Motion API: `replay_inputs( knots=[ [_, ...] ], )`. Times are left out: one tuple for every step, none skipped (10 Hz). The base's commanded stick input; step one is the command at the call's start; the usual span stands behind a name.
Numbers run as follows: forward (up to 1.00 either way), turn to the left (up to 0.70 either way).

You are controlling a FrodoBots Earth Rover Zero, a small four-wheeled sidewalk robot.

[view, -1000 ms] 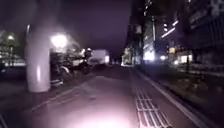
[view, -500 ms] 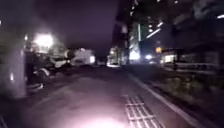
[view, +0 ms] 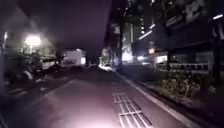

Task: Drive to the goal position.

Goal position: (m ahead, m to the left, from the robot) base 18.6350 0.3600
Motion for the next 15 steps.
replay_inputs(
  knots=[
    [0.45,0.0],
    [0.45,0.0],
    [0.45,0.0],
    [0.45,0.0],
    [0.45,0.0],
    [0.45,0.0],
    [0.45,0.0],
    [0.45,0.0],
    [0.45,0.0],
    [0.45,0.0],
    [0.45,0.0],
    [0.45,0.0],
    [0.45,0.0],
    [0.45,0.0],
    [0.45,0.0]
  ],
)
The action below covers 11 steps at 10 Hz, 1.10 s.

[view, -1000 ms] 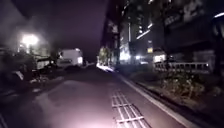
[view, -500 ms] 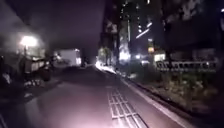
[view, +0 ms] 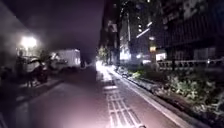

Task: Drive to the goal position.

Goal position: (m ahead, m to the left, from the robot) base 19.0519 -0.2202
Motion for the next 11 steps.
replay_inputs(
  knots=[
    [0.45,0.0],
    [0.45,0.0],
    [0.45,0.0],
    [0.45,0.0],
    [0.45,0.0],
    [0.45,0.0],
    [0.45,0.0],
    [0.45,0.0],
    [0.45,0.0],
    [0.45,0.0],
    [0.45,0.0]
  ],
)
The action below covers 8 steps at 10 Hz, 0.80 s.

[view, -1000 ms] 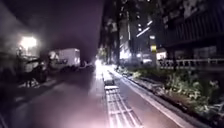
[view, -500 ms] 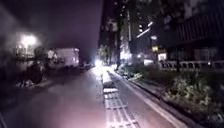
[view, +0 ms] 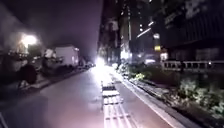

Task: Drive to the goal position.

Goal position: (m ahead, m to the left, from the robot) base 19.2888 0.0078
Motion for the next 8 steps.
replay_inputs(
  knots=[
    [0.45,0.0],
    [0.45,0.0],
    [0.45,0.0],
    [0.45,0.0],
    [0.45,0.0],
    [0.45,0.0],
    [0.45,0.0],
    [0.45,0.0]
  ],
)
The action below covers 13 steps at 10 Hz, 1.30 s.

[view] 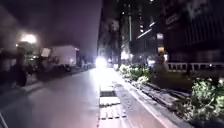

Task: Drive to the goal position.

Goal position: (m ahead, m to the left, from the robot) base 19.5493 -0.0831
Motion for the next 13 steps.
replay_inputs(
  knots=[
    [0.45,0.0],
    [0.45,0.0],
    [0.45,0.0],
    [0.45,0.0],
    [0.45,0.0],
    [0.45,0.0],
    [0.45,0.0],
    [0.45,0.0],
    [0.45,0.0],
    [0.45,0.0],
    [0.45,0.0],
    [0.45,0.0],
    [0.45,0.0]
  ],
)
